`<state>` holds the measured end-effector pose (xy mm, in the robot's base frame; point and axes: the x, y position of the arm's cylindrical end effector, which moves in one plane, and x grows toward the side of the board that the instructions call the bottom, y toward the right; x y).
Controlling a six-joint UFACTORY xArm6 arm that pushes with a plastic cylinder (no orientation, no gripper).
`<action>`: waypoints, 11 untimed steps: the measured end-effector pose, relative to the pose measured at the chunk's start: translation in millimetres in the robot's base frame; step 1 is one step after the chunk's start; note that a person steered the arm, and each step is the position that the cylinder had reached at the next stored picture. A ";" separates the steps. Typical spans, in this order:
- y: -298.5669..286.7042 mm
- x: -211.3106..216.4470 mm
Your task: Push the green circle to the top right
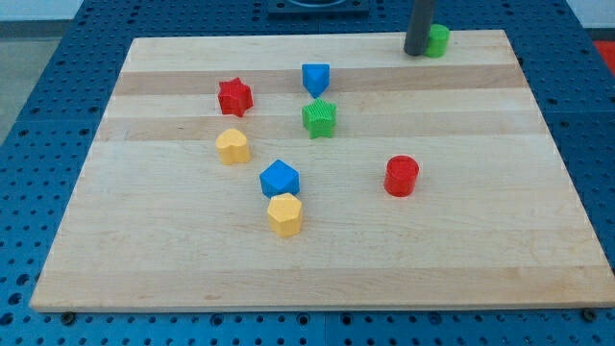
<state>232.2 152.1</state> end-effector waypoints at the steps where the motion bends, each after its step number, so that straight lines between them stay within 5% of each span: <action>1: 9.8 -10.2; 11: 40.1 -28.0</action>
